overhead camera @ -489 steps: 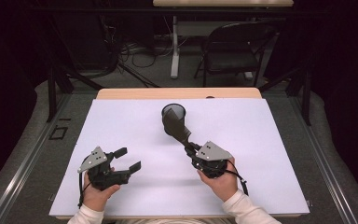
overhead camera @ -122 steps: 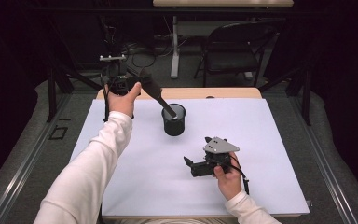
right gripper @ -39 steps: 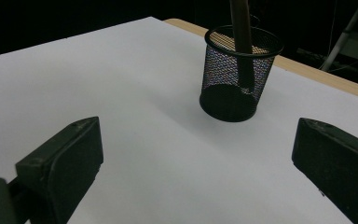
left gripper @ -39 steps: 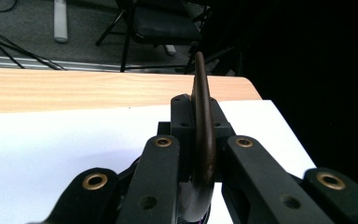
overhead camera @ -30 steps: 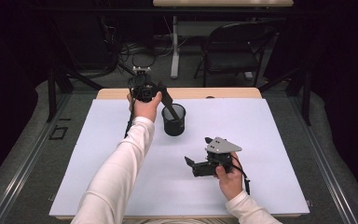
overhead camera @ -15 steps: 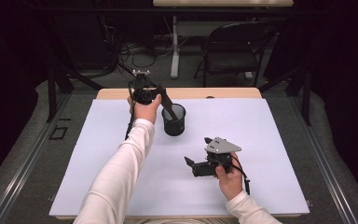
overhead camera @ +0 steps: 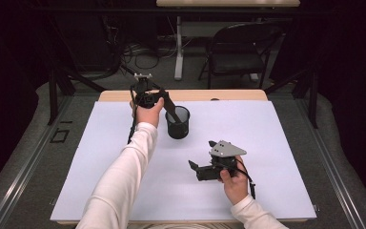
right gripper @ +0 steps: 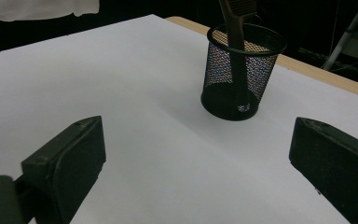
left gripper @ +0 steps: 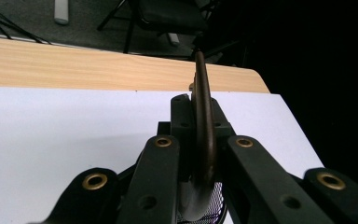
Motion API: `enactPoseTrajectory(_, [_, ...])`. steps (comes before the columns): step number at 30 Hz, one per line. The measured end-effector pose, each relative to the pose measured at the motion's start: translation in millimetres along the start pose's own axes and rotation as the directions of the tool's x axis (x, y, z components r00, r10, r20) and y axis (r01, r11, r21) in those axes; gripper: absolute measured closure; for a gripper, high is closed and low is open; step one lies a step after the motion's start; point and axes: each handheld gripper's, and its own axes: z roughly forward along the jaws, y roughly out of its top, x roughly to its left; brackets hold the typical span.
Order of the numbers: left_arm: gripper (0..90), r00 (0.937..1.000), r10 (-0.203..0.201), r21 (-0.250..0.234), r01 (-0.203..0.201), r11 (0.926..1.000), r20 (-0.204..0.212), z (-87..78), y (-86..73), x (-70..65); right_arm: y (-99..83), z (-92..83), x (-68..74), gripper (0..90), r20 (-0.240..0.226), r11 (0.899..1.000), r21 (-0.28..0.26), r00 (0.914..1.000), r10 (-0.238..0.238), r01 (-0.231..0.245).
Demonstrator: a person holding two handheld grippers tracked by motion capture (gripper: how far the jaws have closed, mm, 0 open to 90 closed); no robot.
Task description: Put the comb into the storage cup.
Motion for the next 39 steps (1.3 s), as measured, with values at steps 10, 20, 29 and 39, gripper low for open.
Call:
enactPoseTrajectory(10, [86.4, 0.9999, -0.014, -0.007, 0.014, 0.9999, 0.000, -0.2, -1.1, 4.5, -0.2, 0.3, 0.4, 4.0, -0.001, 1.000, 0.003, 1.0000, 0.000, 0.000])
enactPoseTrajectory(20, [86.4, 0.9997, -0.023, -0.004, 0.023, 0.9997, -0.001, -0.5, -1.0, 7.7, -0.3, 0.2, 0.3, 4.2, 0.000, 1.000, 0.001, 1.0000, -0.002, 0.002])
enactPoseTrajectory(29, [86.4, 0.9989, -0.047, -0.006, 0.047, 0.9989, 0.006, -0.8, -1.0, 13.7, -0.3, 0.2, 0.1, 4.4, 0.001, 1.000, 0.002, 1.0000, -0.004, 0.004])
enactPoseTrajectory(39, [86.2, 0.9976, -0.069, -0.006, 0.069, 0.9976, 0.004, -1.7, -1.7, 22.8, -0.4, 0.3, 0.2, 4.4, 0.000, 1.000, 0.003, 1.0000, -0.005, 0.005])
